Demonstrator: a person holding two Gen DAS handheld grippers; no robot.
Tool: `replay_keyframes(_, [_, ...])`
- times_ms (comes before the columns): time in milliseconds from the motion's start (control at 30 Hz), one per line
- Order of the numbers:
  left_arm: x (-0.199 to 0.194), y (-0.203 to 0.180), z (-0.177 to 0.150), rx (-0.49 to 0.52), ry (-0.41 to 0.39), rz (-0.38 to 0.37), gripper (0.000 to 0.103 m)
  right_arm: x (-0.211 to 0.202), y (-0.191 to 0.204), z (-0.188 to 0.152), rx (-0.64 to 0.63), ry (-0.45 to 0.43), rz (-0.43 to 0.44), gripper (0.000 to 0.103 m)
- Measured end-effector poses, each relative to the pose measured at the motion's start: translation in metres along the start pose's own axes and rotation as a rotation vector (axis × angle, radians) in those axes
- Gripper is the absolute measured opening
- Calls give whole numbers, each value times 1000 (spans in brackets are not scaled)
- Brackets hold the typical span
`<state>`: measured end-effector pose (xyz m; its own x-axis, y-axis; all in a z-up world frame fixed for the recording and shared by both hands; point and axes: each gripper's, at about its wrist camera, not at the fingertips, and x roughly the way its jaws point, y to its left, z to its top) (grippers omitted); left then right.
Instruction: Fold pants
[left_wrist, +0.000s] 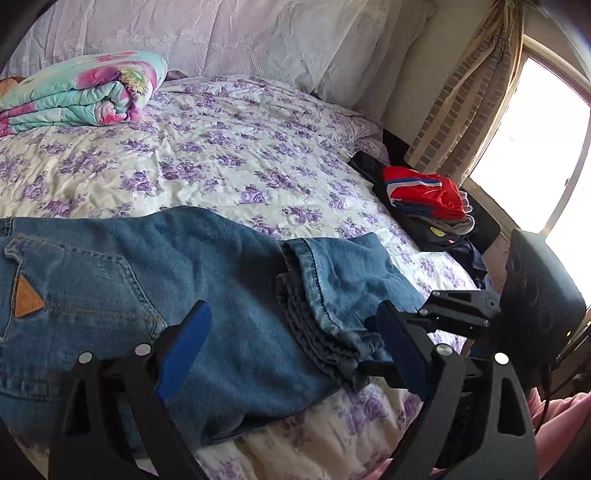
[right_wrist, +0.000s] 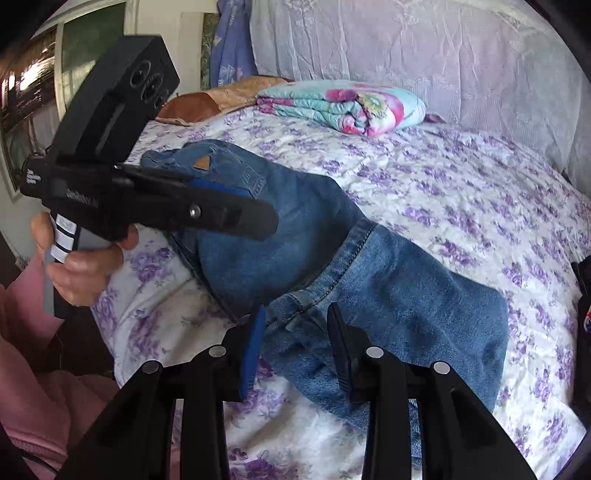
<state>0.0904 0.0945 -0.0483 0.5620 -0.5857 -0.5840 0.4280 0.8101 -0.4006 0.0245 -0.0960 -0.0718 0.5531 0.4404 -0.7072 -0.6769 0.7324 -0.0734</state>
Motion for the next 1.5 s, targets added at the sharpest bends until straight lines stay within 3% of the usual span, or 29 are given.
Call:
replay_keyframes(33, [3,1,3,-4,8,5,88,2,-3,0,24,8,5,14])
replay_keyframes(67, [7,3,6,-9,19,8,88,2,-6,1,49,10,-2,13])
replay_keyframes(233, [23,16,19,-54,81,-21,84,-35,-12,-4,117,-144,44,12])
replay_keyframes(300, [33,16,23,-56,113,-45,77,-46,-11,-7,100,-179,33,12])
replay_keyframes(500, [63,25,32,-138,190,-120,72,-9,8,-23,0,-79,-8,13])
replay_keyframes(567, [72,23,33,-128,231,-134,72,-6,12,-28,-27,-93,-27,19])
replay_keyframes(600, [77,21,34,-117,254,-125,72,-11,13,-28,-34,-115,-19,36])
replay_keyframes(667, [83,19,35,-99,282,-108,73,-25,16,-30,-49,-154,34,53])
replay_keyframes(733, [87,17,39,-84,308,-108,73,-30,23,-29,-101,-166,36,53])
replay_keyframes(833, [90,17,47,-76,333,-98,73,-21,34,-25,-179,-126,-27,52])
replay_keyframes(933, [91,17,53,-70,349,-83,73,-3,40,-23,-241,-63,-113,41])
replay_keyframes(1000, [91,17,54,-60,361,-67,73,-6,44,-23,-264,-72,-113,25])
replay_keyframes(1067, [91,18,55,-64,379,-58,74,-19,41,-21,-241,-106,-129,19])
replay_keyframes(1300, [87,27,53,-210,461,-181,87,-56,35,-24,-146,-234,-128,19])
replay_keyframes(1500, [97,14,50,-225,503,-225,83,-57,33,-25,-137,-259,-130,19])
